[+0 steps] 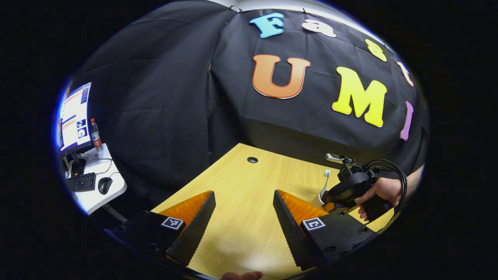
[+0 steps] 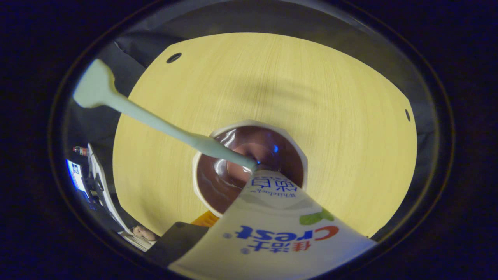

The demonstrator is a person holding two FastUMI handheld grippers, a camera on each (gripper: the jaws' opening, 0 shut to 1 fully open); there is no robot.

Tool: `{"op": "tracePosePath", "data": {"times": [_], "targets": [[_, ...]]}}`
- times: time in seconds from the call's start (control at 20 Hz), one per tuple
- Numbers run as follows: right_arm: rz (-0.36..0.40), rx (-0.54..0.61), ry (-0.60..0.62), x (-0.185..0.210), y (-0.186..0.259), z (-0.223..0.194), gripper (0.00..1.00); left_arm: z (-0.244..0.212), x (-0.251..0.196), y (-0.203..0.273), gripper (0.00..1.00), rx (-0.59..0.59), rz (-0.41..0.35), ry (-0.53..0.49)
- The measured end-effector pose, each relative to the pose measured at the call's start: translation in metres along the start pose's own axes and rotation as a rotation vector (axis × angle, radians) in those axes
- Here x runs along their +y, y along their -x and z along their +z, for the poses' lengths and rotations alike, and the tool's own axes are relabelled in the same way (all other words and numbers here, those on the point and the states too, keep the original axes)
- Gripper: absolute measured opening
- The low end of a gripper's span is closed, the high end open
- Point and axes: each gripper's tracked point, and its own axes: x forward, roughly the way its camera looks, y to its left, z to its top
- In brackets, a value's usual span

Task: Put the toothbrush and toothpaste on the desktop into the cup, then pick up the cup and place it on the coaster on the desktop.

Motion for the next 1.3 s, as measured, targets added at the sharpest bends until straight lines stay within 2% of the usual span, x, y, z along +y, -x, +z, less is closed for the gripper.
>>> {"op": "tracePosePath", "data": {"times": [0.3, 0.35, 0.4, 0.45, 0.5, 0.55, 0.85, 1.05, 1.3], "targets": [[0.004, -0.026, -0.034, 0.002, 0.002, 0.005, 0.64, 0.002, 0.006, -0.001, 0.95, -0.001, -0.009, -0.009], [0.003, -0.035, -0.026, 0.004, 0.002, 0.005, 0.65, 0.003, 0.005, -0.001, 0.84, -0.003, -0.012, -0.013], [-0.002, -0.045, -0.021, 0.004, 0.005, 0.007, 0.65, 0.004, 0.005, -0.001, 0.95, -0.004, -0.015, -0.019], [-0.002, -0.057, -0.022, 0.003, 0.006, 0.004, 0.82, 0.005, 0.003, 0.000, 0.95, -0.006, -0.020, -0.026], [0.003, -0.068, -0.030, 0.002, 0.020, 0.006, 0.92, 0.009, 0.000, 0.001, 0.95, -0.011, -0.030, -0.035], [0.007, -0.086, -0.038, 0.002, 0.020, 0.005, 0.98, 0.011, -0.003, 0.002, 0.95, -0.017, -0.038, -0.044], [0.074, -0.225, -0.065, -0.027, 0.079, -0.017, 0.98, 0.038, -0.063, -0.001, 0.95, -0.064, -0.141, -0.106], [0.069, -0.408, -0.108, -0.080, 0.137, -0.025, 0.97, 0.070, -0.132, 0.005, 0.95, -0.130, -0.254, -0.159], [-0.008, -0.815, -0.166, -0.154, 0.247, -0.008, 0.97, 0.122, -0.225, 0.027, 0.94, -0.218, -0.394, -0.180]]}}
